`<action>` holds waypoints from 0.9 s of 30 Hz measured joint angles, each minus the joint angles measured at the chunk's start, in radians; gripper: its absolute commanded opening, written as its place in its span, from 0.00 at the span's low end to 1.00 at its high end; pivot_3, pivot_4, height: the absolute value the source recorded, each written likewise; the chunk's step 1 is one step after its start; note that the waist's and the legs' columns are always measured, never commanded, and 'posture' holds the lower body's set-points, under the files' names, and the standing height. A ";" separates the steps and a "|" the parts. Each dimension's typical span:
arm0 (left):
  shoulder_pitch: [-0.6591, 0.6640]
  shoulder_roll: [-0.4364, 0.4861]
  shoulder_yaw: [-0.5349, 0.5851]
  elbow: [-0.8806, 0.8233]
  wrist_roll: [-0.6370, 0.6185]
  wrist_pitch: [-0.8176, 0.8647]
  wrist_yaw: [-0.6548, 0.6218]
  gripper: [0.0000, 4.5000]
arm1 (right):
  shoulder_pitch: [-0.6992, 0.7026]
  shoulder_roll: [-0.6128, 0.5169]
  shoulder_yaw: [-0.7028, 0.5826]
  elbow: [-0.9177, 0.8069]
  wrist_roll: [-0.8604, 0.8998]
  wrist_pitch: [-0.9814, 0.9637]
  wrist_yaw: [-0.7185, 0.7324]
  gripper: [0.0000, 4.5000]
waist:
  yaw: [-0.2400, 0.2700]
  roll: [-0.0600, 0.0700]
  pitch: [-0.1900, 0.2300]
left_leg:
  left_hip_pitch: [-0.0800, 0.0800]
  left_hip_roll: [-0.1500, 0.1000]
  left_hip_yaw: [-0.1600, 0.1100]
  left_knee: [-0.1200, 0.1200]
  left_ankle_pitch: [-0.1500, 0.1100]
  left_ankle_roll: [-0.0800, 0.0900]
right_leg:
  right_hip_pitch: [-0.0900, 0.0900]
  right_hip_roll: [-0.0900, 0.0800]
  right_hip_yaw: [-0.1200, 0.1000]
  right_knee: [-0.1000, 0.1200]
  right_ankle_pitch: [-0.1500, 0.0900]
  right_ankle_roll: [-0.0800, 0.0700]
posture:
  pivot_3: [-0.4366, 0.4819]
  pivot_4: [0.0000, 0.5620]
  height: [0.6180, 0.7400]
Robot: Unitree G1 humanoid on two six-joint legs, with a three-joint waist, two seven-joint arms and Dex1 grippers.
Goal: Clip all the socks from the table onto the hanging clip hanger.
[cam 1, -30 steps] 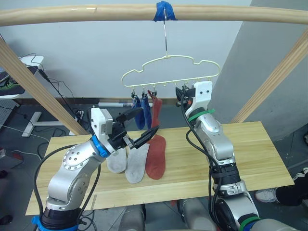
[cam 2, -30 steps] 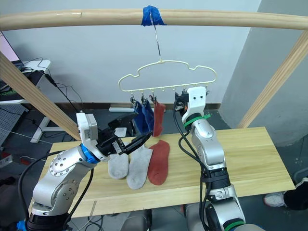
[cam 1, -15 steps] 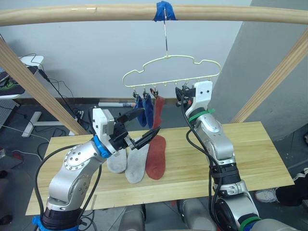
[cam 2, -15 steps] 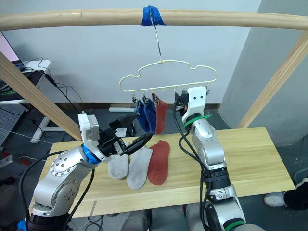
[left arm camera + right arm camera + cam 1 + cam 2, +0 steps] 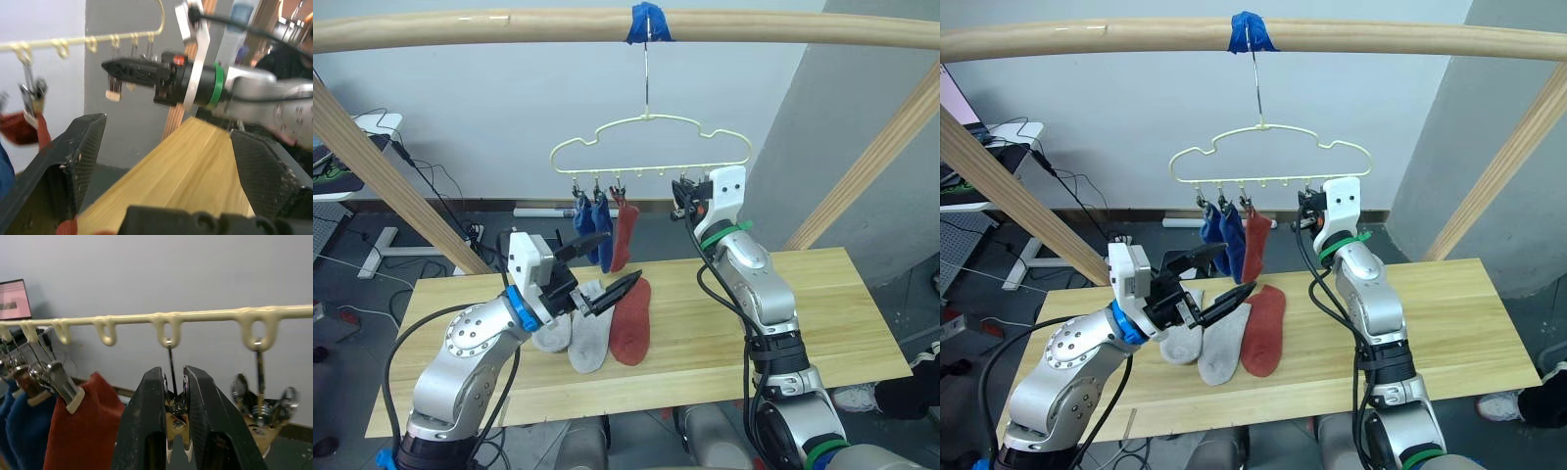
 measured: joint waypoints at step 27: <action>-0.438 -0.153 -0.438 1.054 0.643 -0.274 -0.064 0.81 | -0.063 -0.227 -0.078 -0.135 0.260 0.376 0.199 0.13 | -0.034 0.002 0.000 | -0.002 0.000 0.000 0.000 0.000 0.001 | -0.001 0.000 0.000 0.000 0.000 0.000 | 0.24 0.37 1.00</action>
